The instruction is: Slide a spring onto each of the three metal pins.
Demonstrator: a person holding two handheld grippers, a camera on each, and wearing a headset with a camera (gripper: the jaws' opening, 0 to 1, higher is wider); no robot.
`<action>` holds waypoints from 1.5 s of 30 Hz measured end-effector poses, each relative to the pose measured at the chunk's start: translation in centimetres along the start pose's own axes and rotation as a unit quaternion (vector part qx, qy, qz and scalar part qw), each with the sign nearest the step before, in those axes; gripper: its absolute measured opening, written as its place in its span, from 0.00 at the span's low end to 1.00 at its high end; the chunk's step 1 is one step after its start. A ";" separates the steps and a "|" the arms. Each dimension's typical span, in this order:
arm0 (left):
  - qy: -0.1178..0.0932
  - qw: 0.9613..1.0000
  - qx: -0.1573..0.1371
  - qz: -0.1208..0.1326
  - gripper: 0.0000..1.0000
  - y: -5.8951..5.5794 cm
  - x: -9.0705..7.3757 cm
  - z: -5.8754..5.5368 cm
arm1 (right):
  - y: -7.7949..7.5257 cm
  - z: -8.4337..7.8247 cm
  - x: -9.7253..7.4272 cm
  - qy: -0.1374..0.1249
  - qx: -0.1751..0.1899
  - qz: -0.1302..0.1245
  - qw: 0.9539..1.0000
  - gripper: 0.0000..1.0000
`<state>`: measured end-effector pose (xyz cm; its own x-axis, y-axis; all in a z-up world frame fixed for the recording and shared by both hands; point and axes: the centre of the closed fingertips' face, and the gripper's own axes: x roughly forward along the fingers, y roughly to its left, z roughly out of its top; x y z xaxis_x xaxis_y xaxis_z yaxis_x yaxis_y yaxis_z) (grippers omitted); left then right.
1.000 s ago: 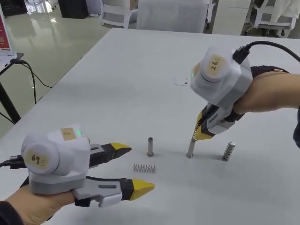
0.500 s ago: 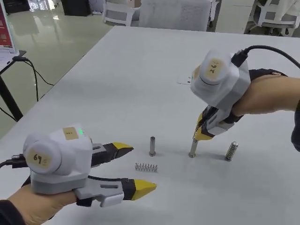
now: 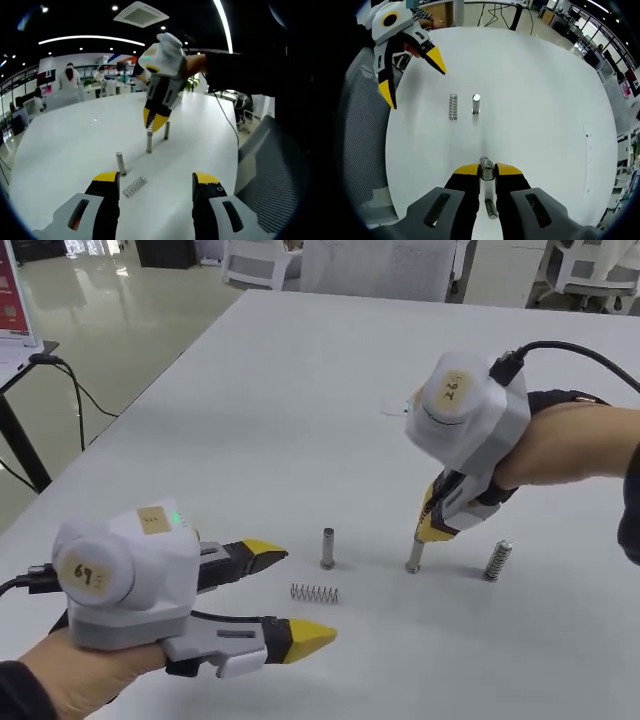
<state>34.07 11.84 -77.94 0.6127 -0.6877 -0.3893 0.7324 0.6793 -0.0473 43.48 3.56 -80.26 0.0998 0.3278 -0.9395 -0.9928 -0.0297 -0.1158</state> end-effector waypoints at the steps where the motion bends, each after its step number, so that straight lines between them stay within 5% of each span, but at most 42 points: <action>1: 0.000 1.000 0.000 0.000 0.53 0.0 0.0 0.0 | 0.0 0.0 0.0 0.001 0.000 0.001 1.000 0.08; 45: 0.008 1.000 -0.001 -0.005 0.52 0.0 0.3 -0.5 | 0.1 -1.3 4.0 0.012 0.024 0.008 1.000 0.08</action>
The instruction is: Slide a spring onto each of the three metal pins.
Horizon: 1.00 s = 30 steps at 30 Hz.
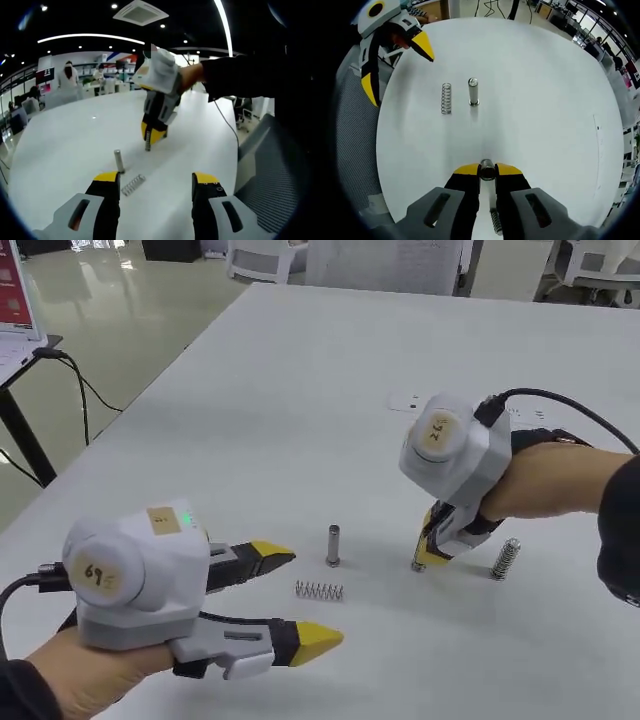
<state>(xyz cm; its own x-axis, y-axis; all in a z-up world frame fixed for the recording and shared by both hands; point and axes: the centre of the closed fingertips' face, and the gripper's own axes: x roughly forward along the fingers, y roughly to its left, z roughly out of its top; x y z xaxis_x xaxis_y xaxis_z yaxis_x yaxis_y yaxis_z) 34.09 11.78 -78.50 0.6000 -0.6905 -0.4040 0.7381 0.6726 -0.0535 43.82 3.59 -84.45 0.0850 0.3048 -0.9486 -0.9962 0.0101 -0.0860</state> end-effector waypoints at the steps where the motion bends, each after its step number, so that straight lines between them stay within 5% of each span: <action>1: 0.000 1.000 0.000 0.000 0.52 0.0 0.0 0.0 | 0.0 0.0 0.1 0.000 0.000 0.000 1.000 0.08; 30: 0.002 1.000 0.000 0.000 0.52 0.0 0.1 -0.2 | -0.1 -0.4 0.6 -0.007 0.001 -0.001 1.000 0.16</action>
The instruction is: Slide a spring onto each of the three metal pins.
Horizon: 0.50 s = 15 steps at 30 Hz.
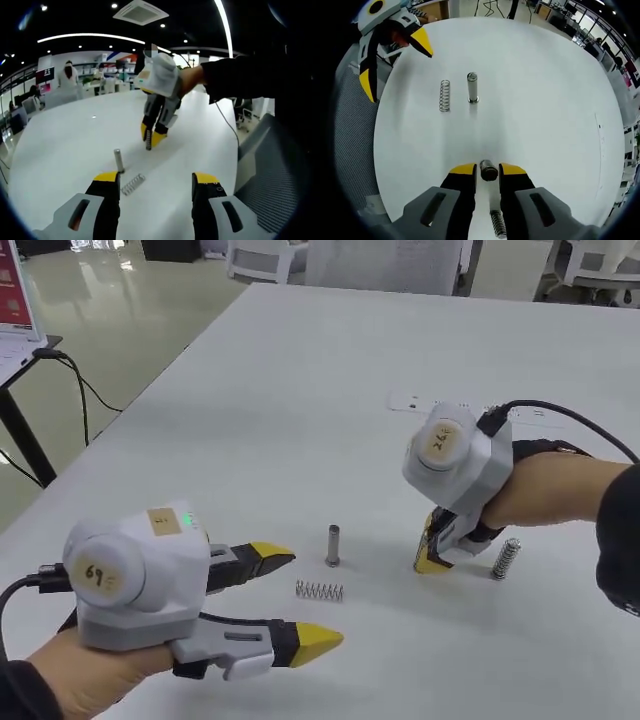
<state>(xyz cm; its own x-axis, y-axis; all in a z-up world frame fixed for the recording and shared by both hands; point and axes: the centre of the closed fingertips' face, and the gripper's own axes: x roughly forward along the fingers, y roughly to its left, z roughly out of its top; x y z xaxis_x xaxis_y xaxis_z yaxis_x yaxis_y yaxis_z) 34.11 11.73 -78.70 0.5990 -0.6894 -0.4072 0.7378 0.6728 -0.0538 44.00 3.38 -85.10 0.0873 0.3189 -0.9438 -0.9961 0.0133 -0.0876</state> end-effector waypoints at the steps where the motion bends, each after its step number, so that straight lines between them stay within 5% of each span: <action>1: 0.000 1.000 0.000 0.000 0.52 0.0 0.0 0.0 | 0.0 0.0 0.0 -0.001 0.000 0.000 1.000 0.16; 15: 0.001 1.000 0.001 0.000 0.52 0.0 0.0 0.0 | -0.1 1.2 -0.7 -0.014 -0.013 -0.011 1.000 0.26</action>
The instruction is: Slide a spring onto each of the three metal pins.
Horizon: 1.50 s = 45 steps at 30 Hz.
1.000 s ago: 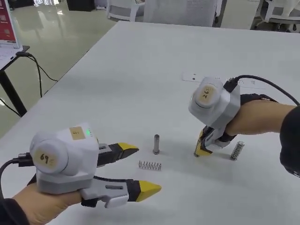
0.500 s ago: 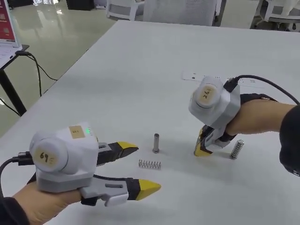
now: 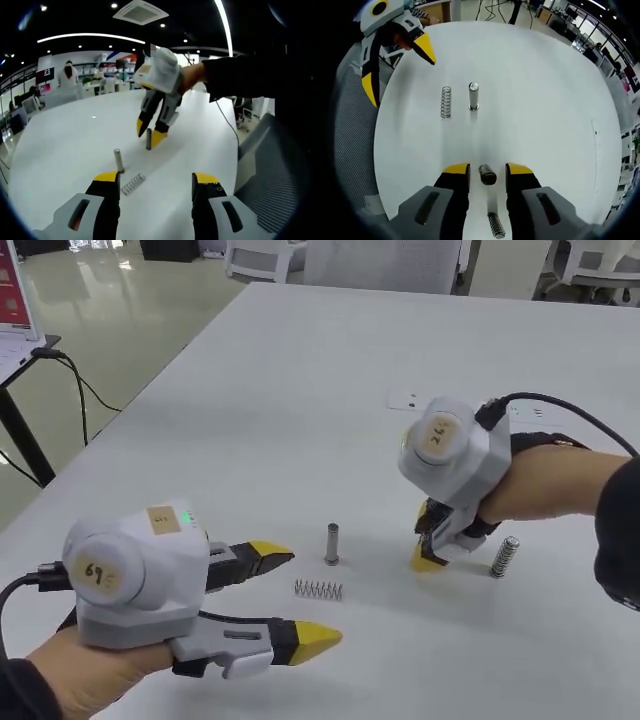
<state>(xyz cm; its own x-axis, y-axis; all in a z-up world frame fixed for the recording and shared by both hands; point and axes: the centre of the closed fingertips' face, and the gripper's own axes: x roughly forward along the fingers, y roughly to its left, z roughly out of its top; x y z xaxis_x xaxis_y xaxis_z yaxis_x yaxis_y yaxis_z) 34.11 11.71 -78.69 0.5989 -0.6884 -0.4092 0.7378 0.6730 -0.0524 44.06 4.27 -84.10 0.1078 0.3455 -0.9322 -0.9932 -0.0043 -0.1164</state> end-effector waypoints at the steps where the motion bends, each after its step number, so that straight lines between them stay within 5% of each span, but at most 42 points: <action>1: 0.000 1.000 0.000 0.000 0.52 0.0 0.0 0.0 | 0.0 0.1 -0.1 -0.002 -0.001 -0.001 1.000 0.26; 15: 0.002 1.000 0.000 -0.001 0.52 -0.1 0.0 -0.1 | 0.6 2.1 -0.9 -0.023 -0.007 -0.001 1.000 0.28; 45: 0.005 1.000 0.005 -0.002 0.52 -0.2 0.0 -0.1 | 3.4 3.6 -0.1 -0.027 -0.023 0.024 0.999 0.28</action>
<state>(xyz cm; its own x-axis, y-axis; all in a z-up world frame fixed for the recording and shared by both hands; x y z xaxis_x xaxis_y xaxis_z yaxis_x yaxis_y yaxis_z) 33.92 11.62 -78.71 0.5928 -0.6883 -0.4181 0.7433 0.6674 -0.0448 40.50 7.56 -83.17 0.0562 0.3934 -0.9177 -0.9939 -0.0650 -0.0887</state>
